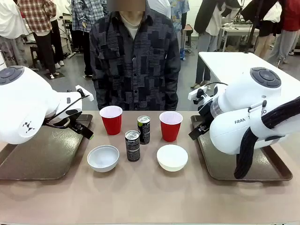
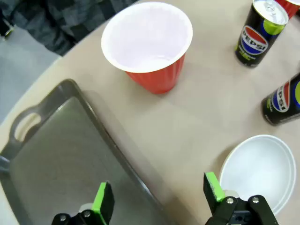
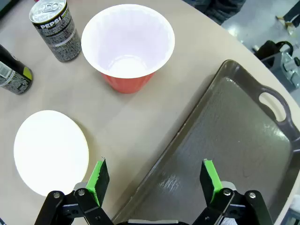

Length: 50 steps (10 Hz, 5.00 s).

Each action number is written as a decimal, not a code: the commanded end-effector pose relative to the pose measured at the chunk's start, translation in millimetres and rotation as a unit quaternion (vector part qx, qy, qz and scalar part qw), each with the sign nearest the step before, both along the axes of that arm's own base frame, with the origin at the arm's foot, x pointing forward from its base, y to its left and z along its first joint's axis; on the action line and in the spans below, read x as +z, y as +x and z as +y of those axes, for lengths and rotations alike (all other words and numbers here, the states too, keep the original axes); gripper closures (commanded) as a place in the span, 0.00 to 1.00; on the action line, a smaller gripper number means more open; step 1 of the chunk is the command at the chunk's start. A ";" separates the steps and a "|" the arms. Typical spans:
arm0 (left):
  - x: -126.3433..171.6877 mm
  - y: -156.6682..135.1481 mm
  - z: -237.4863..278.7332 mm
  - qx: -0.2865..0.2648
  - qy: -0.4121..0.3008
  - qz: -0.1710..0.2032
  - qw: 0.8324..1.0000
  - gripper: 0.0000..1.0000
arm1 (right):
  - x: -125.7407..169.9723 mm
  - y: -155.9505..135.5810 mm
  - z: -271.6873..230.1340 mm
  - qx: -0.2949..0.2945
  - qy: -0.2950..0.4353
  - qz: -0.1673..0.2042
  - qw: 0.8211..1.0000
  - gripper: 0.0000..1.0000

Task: Prepare tableware on both trays.
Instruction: Pick up a Picnic Bowl from the table and place it on a Handle tray.

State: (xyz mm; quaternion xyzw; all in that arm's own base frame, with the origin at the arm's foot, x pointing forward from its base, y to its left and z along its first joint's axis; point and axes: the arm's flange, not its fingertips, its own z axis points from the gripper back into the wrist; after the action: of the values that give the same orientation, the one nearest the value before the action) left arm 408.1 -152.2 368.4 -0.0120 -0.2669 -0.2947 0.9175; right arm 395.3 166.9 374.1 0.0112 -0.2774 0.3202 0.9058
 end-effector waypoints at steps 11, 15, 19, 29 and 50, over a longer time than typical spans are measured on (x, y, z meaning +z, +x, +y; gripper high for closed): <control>-0.2 -0.4 0.1 0.000 0.000 0.000 1.000 0.00 | 0.0 0.0 0.0 0.000 0.000 0.000 1.000 0.00; -0.2 -0.4 0.1 0.000 0.000 0.000 1.000 0.00 | 0.0 0.0 0.0 0.000 0.000 0.000 1.000 0.00; 40.4 -72.7 38.6 0.014 -0.039 0.081 0.996 0.00 | 39.2 -79.7 32.3 -0.035 -0.011 0.101 0.994 0.00; 110.4 -96.7 35.9 0.001 -0.059 0.189 0.980 0.00 | 93.4 -116.4 7.5 -0.085 0.100 0.230 0.964 0.00; 97.8 -151.9 293.1 0.087 -0.425 0.197 0.879 0.00 | 75.8 -179.2 -325.0 -0.172 0.414 0.308 0.839 0.00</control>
State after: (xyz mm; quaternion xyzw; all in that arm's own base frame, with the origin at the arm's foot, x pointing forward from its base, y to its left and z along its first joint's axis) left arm 258.2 136.5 467.8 -0.4287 -0.1776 -0.0689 0.8831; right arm 217.5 -153.8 453.5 0.4291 -0.0879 0.0005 0.8989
